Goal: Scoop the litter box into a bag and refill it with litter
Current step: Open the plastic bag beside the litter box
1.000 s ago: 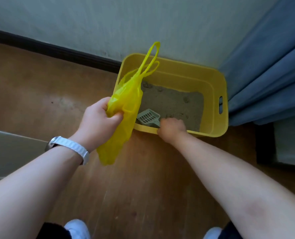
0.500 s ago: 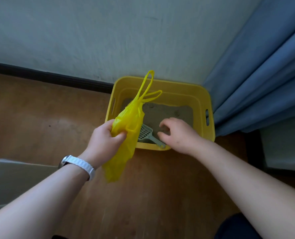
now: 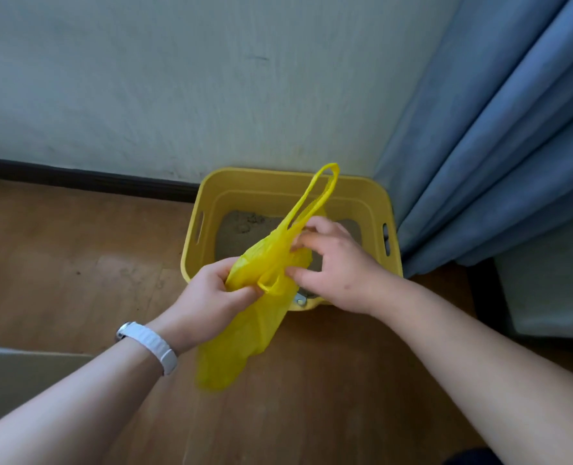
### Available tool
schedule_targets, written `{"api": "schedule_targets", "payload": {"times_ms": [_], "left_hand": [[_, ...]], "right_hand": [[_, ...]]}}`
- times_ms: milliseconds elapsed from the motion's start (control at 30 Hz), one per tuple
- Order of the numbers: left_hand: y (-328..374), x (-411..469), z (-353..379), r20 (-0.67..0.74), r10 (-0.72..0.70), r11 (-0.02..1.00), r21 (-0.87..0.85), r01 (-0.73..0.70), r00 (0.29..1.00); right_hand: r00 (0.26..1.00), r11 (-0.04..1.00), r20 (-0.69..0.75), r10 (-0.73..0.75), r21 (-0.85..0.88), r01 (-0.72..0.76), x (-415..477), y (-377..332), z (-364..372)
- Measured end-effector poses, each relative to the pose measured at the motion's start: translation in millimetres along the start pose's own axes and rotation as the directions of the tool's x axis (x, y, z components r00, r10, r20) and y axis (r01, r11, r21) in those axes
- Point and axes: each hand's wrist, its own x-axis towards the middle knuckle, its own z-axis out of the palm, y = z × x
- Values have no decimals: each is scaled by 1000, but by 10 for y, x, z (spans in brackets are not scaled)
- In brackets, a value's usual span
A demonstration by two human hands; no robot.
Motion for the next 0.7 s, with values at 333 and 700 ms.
{"api": "schedule_targets", "payload": {"times_ms": [333,700], "left_hand": [[47,57,78,-66,170,985,-2,-171,983],[70,155,189,-18,203,945,266,-191,979]], "right_hand": [[985,986,96,-141,-81,149,-58,-7,10],[986,988,91,-142,-49,147,-72,6,69]]}}
